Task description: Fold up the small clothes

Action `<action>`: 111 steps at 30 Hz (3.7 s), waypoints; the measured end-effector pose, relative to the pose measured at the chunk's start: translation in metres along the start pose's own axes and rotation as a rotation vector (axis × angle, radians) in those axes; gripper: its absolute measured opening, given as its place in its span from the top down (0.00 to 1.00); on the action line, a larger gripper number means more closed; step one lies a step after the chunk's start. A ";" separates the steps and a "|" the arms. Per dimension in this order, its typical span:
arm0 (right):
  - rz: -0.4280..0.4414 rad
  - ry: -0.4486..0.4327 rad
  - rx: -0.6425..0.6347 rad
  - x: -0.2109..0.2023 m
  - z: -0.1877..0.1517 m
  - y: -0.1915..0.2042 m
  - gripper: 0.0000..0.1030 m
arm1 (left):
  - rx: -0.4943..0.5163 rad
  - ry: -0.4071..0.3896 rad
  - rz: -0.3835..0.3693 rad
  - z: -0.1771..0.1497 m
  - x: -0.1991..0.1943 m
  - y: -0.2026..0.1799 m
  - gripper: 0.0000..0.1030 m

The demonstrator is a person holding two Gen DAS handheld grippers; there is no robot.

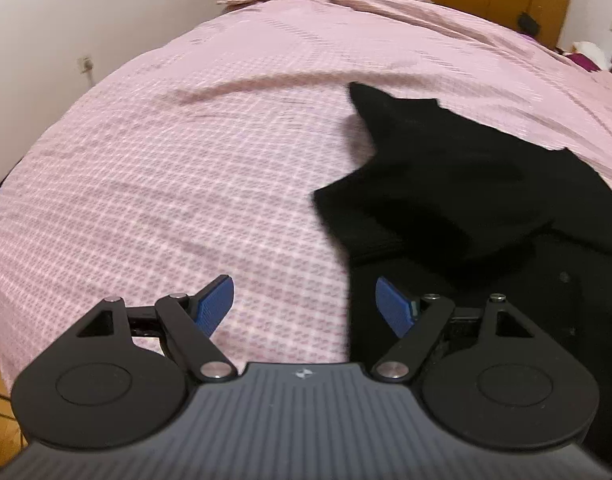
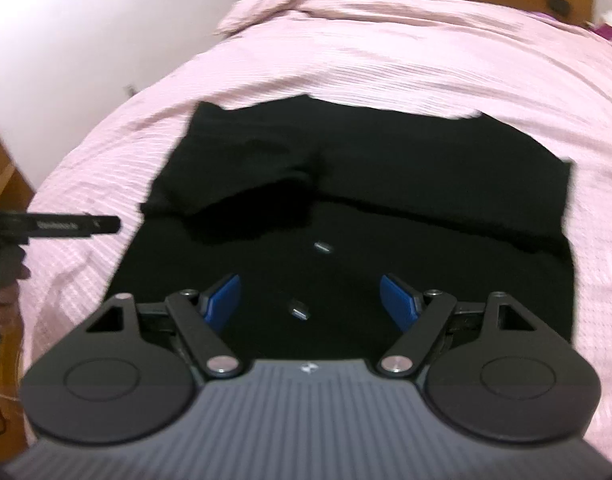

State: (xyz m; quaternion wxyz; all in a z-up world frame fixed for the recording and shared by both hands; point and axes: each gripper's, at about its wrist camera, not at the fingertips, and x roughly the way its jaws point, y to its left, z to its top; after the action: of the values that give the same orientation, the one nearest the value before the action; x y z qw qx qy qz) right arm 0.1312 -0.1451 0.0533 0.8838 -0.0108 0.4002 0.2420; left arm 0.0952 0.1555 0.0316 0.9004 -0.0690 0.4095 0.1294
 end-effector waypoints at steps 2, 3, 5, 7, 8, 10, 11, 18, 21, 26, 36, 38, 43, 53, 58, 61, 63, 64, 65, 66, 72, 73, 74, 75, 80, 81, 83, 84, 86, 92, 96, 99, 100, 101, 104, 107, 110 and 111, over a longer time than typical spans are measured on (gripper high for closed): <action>0.049 0.001 -0.042 0.011 0.013 0.018 0.24 | -0.016 0.001 0.022 -0.002 -0.001 0.009 0.20; 0.071 0.006 -0.056 0.015 0.018 0.026 0.24 | -0.026 0.000 0.032 -0.003 0.000 0.015 0.20; 0.127 0.015 -0.080 0.030 0.032 0.043 0.24 | -0.045 0.000 0.046 -0.005 -0.001 0.024 0.20; 0.178 0.024 -0.088 0.045 0.044 0.057 0.24 | -0.061 -0.001 0.056 -0.007 -0.002 0.033 0.20; 0.200 0.028 -0.089 0.053 0.050 0.063 0.24 | -0.067 -0.001 0.062 -0.008 -0.003 0.038 0.20; 0.228 0.035 -0.096 0.071 0.060 0.077 0.24 | -0.077 -0.002 0.073 -0.012 -0.003 0.045 0.20; 0.227 0.038 -0.102 0.079 0.064 0.083 0.24 | -0.081 -0.002 0.077 -0.013 -0.003 0.048 0.20; 0.124 0.089 -0.198 0.138 0.069 0.109 0.37 | -0.122 0.011 0.071 -0.016 0.003 0.062 0.20; 0.097 0.148 -0.189 0.154 0.069 0.106 0.88 | -0.123 0.012 0.066 -0.016 0.004 0.061 0.20; 0.154 0.043 -0.175 0.119 0.082 0.094 0.92 | -0.111 0.004 0.054 -0.013 0.008 0.055 0.20; 0.092 -0.206 -0.034 0.038 0.114 0.028 0.92 | -0.056 -0.022 0.022 0.000 0.010 0.027 0.20; 0.055 -0.236 -0.003 0.028 0.112 0.009 0.92 | -0.048 -0.027 0.013 0.004 0.012 0.021 0.20; -0.027 -0.244 0.070 0.022 0.092 -0.040 0.92 | -0.022 -0.034 -0.006 0.013 0.021 0.003 0.20; -0.113 -0.109 0.163 0.049 0.008 -0.107 0.89 | 0.040 0.032 0.047 0.013 0.054 -0.019 0.20; -0.060 -0.082 0.201 0.043 -0.015 -0.124 0.84 | 0.052 0.034 0.084 0.016 0.055 -0.026 0.20; -0.059 -0.076 0.206 0.033 -0.019 -0.132 0.62 | 0.055 0.037 0.106 0.018 0.052 -0.030 0.20; -0.054 -0.083 0.209 0.023 -0.019 -0.138 0.56 | 0.054 0.031 0.119 0.021 0.049 -0.033 0.20; -0.052 -0.083 0.209 0.017 -0.018 -0.141 0.56 | 0.053 0.018 0.123 0.023 0.045 -0.034 0.20; -0.048 -0.086 0.209 0.011 -0.017 -0.144 0.56 | 0.055 0.007 0.123 0.024 0.042 -0.036 0.20; -0.046 -0.088 0.210 0.006 -0.014 -0.147 0.56 | 0.056 -0.003 0.125 0.027 0.038 -0.037 0.20; -0.069 -0.141 0.239 -0.004 0.010 -0.165 0.56 | 0.085 -0.062 0.120 0.048 0.025 -0.050 0.20; -0.071 -0.145 0.246 -0.001 0.016 -0.167 0.55 | 0.090 -0.066 0.120 0.050 0.025 -0.053 0.20; -0.065 -0.143 0.260 0.004 0.021 -0.169 0.55 | 0.096 -0.074 0.115 0.054 0.025 -0.056 0.20; -0.058 -0.136 0.285 0.011 0.028 -0.170 0.54 | 0.100 -0.081 0.111 0.057 0.025 -0.059 0.20; 0.014 -0.008 0.326 0.064 0.055 -0.165 0.45 | 0.132 -0.101 0.085 0.069 0.031 -0.078 0.20; 0.010 0.030 0.349 0.076 0.058 -0.166 0.45 | 0.135 -0.108 0.077 0.071 0.032 -0.082 0.20; -0.009 0.108 0.406 0.098 0.058 -0.168 0.45 | 0.134 -0.120 0.058 0.076 0.035 -0.088 0.20; -0.020 0.114 0.408 0.101 0.056 -0.166 0.45 | 0.134 -0.122 0.047 0.078 0.037 -0.090 0.20; -0.031 0.092 0.366 0.098 0.054 -0.157 0.43 | 0.135 -0.130 0.043 0.081 0.043 -0.096 0.21; 0.043 0.079 0.238 0.098 0.053 -0.135 0.83 | 0.160 -0.132 0.037 0.081 0.054 -0.114 0.22; 0.088 0.040 0.193 0.089 0.076 -0.130 0.86 | 0.171 -0.135 0.007 0.080 0.055 -0.120 0.22; 0.110 -0.053 0.153 0.065 0.103 -0.126 0.86 | 0.182 -0.143 0.006 0.083 0.056 -0.123 0.22; 0.112 -0.095 0.141 0.054 0.111 -0.126 0.86 | 0.191 -0.148 0.012 0.083 0.057 -0.125 0.22; 0.108 -0.137 0.131 0.044 0.118 -0.127 0.86 | 0.206 -0.158 0.024 0.083 0.059 -0.127 0.22; 0.078 -0.236 0.115 0.021 0.124 -0.134 0.86 | 0.247 -0.174 0.071 0.082 0.073 -0.130 0.22; 0.023 -0.255 0.132 0.020 0.109 -0.149 0.86 | 0.260 -0.163 0.087 0.080 0.091 -0.129 0.22; -0.039 -0.212 0.125 0.043 0.082 -0.163 0.86 | 0.266 -0.133 0.083 0.077 0.111 -0.127 0.22; -0.059 -0.185 0.139 0.054 0.072 -0.171 0.86 | 0.263 -0.122 0.077 0.076 0.117 -0.126 0.22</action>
State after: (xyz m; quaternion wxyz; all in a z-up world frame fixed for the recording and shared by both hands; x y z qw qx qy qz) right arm 0.2873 -0.2581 0.0336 0.9224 0.0614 0.3320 0.1876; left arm 0.2599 0.0729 -0.0047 0.9194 0.0731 0.3696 0.1130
